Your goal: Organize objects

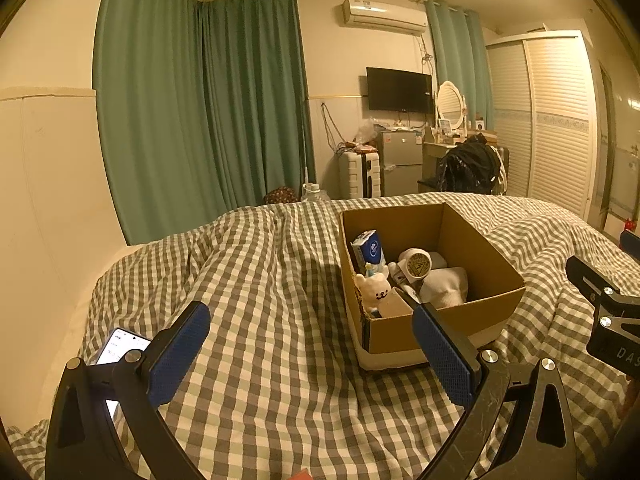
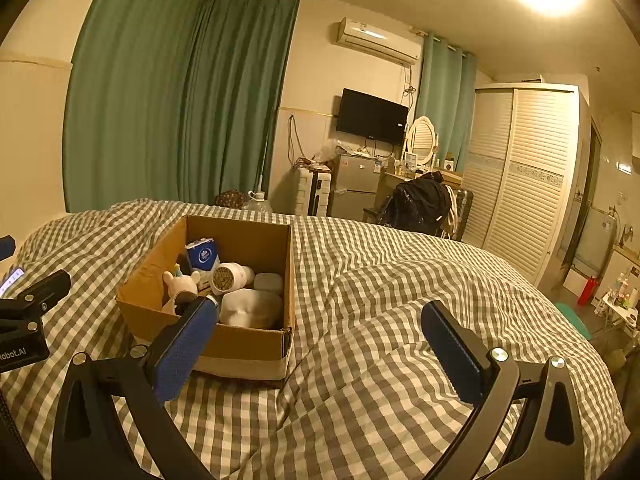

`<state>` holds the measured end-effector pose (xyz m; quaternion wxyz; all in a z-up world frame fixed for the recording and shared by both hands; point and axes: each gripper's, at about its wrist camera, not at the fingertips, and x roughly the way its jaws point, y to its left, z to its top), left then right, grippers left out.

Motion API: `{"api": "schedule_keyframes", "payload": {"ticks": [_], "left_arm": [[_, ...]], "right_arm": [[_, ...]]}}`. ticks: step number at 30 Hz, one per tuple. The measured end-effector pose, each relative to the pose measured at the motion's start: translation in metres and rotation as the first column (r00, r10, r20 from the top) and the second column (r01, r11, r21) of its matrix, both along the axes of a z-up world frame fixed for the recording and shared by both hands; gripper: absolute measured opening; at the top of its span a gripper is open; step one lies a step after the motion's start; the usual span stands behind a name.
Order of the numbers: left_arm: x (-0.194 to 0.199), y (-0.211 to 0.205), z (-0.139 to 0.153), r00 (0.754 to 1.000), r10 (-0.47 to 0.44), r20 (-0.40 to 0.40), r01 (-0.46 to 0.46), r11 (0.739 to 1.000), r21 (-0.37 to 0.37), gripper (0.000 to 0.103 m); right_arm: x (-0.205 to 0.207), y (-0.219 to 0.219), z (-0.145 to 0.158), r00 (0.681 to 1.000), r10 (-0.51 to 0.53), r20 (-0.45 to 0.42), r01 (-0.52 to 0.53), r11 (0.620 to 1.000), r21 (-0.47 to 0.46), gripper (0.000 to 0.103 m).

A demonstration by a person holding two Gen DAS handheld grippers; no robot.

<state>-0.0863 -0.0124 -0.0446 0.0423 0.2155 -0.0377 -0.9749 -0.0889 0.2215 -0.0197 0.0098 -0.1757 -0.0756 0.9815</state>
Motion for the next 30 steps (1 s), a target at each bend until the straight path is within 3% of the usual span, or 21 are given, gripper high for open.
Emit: {"api": "schedule_keyframes", "payload": {"ticks": [30], "left_arm": [[0.0002,0.0008,-0.0022,1.0,0.016,0.007,-0.016,1.0,-0.006,0.103]], "right_arm": [[-0.0029,-0.0011,-0.0032,1.0,-0.002,0.015,0.002,1.0,0.008,0.103]]}}
